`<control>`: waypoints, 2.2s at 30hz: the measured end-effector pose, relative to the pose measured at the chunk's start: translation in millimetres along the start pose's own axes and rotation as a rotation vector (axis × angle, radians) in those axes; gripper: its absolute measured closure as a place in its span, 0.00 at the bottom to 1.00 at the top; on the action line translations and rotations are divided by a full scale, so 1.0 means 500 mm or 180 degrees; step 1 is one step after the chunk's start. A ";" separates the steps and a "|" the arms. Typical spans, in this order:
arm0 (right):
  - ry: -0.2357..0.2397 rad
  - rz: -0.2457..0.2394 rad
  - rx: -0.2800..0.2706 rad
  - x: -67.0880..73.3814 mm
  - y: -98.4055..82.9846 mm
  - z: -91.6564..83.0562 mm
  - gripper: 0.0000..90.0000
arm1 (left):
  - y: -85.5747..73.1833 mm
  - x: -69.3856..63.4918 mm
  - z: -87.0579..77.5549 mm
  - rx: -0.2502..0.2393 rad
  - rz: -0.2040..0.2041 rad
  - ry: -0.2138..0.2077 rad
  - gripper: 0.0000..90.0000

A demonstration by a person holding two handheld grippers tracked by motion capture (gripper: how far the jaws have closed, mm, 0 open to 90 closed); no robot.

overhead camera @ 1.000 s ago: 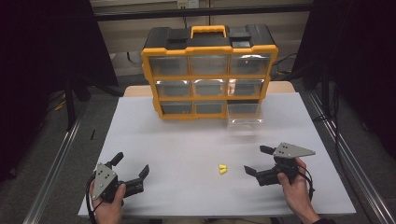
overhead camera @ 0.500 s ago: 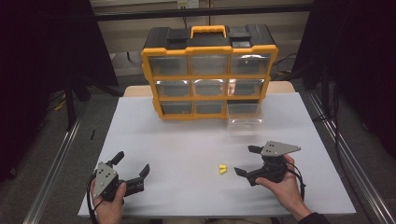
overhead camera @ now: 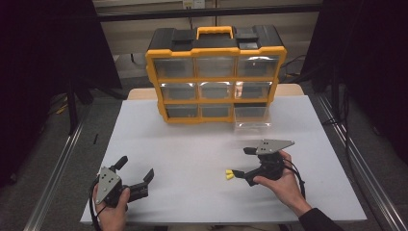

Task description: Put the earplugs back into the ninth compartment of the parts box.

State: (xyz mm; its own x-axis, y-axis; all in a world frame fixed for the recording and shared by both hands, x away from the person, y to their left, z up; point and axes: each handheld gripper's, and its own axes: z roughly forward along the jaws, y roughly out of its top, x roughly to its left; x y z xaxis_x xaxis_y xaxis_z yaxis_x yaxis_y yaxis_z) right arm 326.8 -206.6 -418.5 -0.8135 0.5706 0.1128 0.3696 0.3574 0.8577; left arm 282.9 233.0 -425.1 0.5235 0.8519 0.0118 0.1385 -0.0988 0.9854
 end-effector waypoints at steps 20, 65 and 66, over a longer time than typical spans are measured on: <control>0.0274 -0.0126 0.0633 -0.037 0.041 0.046 0.26 | 0.000 0.001 0.000 0.0020 0.0010 -0.0007 0.02; 0.0724 -0.0696 0.1802 -0.042 0.067 0.139 0.83 | -0.001 0.000 0.002 0.0042 0.0006 -0.0022 0.02; 0.0728 -0.0690 0.1807 -0.041 0.066 0.140 0.83 | -0.001 0.000 0.002 0.0041 0.0004 -0.0022 0.02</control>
State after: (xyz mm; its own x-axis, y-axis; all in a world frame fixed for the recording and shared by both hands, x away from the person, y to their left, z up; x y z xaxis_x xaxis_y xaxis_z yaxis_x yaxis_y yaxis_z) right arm 387.1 -154.7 -427.4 -0.9482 0.2923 0.1246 0.3153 0.8177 0.4816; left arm 283.7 232.6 -425.9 0.5295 0.8483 0.0119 0.1486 -0.1066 0.9831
